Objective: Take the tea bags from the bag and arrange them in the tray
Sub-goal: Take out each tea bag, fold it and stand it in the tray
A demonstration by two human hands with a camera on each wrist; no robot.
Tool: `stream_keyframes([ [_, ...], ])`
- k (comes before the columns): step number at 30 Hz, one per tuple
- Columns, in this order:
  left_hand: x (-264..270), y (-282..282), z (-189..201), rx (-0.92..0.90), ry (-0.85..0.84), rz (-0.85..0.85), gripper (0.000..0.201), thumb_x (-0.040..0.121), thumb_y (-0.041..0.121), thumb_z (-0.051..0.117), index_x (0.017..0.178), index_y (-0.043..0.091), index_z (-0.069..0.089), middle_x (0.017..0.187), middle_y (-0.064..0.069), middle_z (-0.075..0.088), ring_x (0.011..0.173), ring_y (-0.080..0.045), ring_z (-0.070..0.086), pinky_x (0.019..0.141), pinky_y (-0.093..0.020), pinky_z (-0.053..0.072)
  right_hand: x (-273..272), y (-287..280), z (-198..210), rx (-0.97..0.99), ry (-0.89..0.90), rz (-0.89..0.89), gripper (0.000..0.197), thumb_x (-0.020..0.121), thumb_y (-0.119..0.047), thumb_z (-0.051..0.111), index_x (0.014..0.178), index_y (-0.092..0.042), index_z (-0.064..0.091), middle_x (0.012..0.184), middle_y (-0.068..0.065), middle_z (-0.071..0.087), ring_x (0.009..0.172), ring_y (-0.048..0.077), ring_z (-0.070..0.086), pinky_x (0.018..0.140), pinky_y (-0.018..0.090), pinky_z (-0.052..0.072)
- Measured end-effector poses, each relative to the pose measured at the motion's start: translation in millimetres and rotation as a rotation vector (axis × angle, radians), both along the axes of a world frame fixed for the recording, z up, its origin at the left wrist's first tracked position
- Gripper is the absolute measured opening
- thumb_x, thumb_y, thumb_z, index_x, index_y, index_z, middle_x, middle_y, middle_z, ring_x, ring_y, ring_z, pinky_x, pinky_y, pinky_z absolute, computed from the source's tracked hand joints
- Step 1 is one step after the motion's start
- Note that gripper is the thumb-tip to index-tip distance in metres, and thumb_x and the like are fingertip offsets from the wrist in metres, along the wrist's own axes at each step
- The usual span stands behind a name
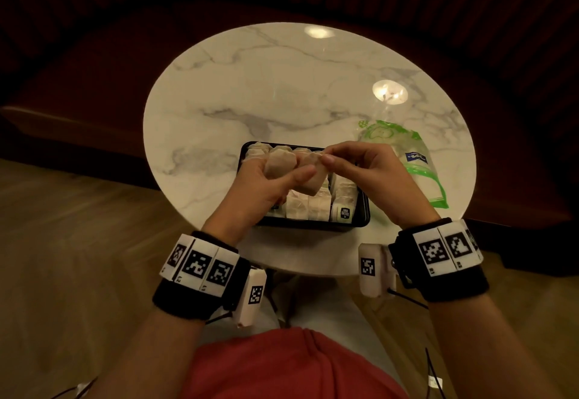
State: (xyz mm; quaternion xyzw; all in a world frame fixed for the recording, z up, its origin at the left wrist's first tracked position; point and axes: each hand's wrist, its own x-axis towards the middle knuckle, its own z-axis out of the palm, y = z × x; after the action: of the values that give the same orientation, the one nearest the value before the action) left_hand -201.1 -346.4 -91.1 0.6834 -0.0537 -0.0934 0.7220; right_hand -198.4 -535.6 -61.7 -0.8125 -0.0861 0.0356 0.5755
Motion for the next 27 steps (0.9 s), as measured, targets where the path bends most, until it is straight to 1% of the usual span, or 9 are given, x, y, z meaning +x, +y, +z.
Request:
stream_keyframes([
  [3,-2,-2,-2,0.04,-0.031,-0.011,0.009,0.088,0.013,0.069,0.084,0.018,0.075,0.063,0.004,0.062,0.053,-0.006,0.045,0.05,-0.019,0.037,-1,1,-3,0.006,-0.001,-0.024,0.014,0.091,-0.019,0.067,0.098,-0.009,0.074,0.095,0.014,0.073,0.099,0.038,0.064,0.096,0.053,0.047],
  [6,-3,-2,0,0.054,-0.055,-0.045,0.014,0.089,0.009,0.066,0.095,0.019,0.074,0.067,0.013,0.07,0.059,0.004,0.056,0.055,-0.011,0.041,-1,5,-5,-0.004,-0.005,-0.014,0.013,0.088,-0.025,0.069,0.094,-0.014,0.075,0.092,0.012,0.073,0.096,0.04,0.063,0.093,0.055,0.047],
  [8,-3,-3,2,0.064,-0.068,-0.061,0.015,0.09,0.007,0.065,0.1,0.017,0.072,0.068,0.016,0.071,0.062,0.008,0.06,0.058,-0.008,0.042,-1,6,-6,0.001,-0.005,-0.02,0.009,0.088,-0.021,0.069,0.092,-0.014,0.074,0.091,0.012,0.073,0.092,0.039,0.064,0.09,0.05,0.049],
  [13,-2,-1,-1,0.085,-0.025,-0.077,0.01,0.089,0.012,0.067,0.089,0.019,0.074,0.07,0.011,0.073,0.069,0.001,0.064,0.06,-0.009,0.044,-1,7,-3,0.104,0.012,-0.076,0.007,0.091,-0.01,0.064,0.089,-0.009,0.071,0.082,0.0,0.069,0.075,0.002,0.061,0.069,0.013,0.045],
  [15,-2,-1,-3,0.088,-0.017,-0.072,0.007,0.088,0.015,0.068,0.089,0.017,0.075,0.073,0.005,0.074,0.072,-0.009,0.063,0.06,-0.014,0.046,-1,7,-4,0.151,0.041,-0.096,0.01,0.093,-0.008,0.06,0.086,-0.011,0.068,0.077,-0.006,0.066,0.067,-0.005,0.056,0.063,0.007,0.04],
  [20,-2,-1,-1,0.043,-0.008,-0.09,0.013,0.089,0.007,0.066,0.096,0.016,0.072,0.075,0.014,0.074,0.073,0.004,0.067,0.063,-0.009,0.046,-1,11,-11,0.309,0.209,-0.055,0.017,0.094,-0.015,0.054,0.084,-0.016,0.067,0.08,-0.012,0.062,0.074,0.005,0.048,0.064,0.019,0.034],
  [24,-3,0,0,0.061,0.011,-0.113,0.013,0.089,0.008,0.066,0.094,0.018,0.073,0.084,0.007,0.076,0.084,-0.005,0.07,0.077,-0.016,0.053,-1,17,-6,0.58,0.337,-0.074,0.022,0.081,-0.017,0.058,0.065,-0.021,0.072,0.083,-0.006,0.066,0.072,0.009,0.051,0.066,0.026,0.034],
  [26,-3,1,0,0.072,0.039,-0.088,0.01,0.089,0.01,0.067,0.092,0.016,0.073,0.082,0.002,0.075,0.08,-0.01,0.069,0.076,-0.022,0.053,-1,18,-2,0.662,0.336,-0.081,0.02,0.079,-0.015,0.061,0.063,-0.021,0.072,0.082,-0.006,0.066,0.062,0.006,0.05,0.062,0.024,0.033],
  [27,-3,0,0,0.077,0.051,-0.08,0.008,0.089,0.012,0.067,0.092,0.014,0.074,0.083,-0.007,0.074,0.078,-0.016,0.066,0.072,-0.026,0.051,-1,17,-1,0.674,0.313,-0.08,0.02,0.08,-0.015,0.062,0.065,-0.021,0.073,0.083,-0.006,0.066,0.061,0.006,0.049,0.06,0.023,0.033],
])
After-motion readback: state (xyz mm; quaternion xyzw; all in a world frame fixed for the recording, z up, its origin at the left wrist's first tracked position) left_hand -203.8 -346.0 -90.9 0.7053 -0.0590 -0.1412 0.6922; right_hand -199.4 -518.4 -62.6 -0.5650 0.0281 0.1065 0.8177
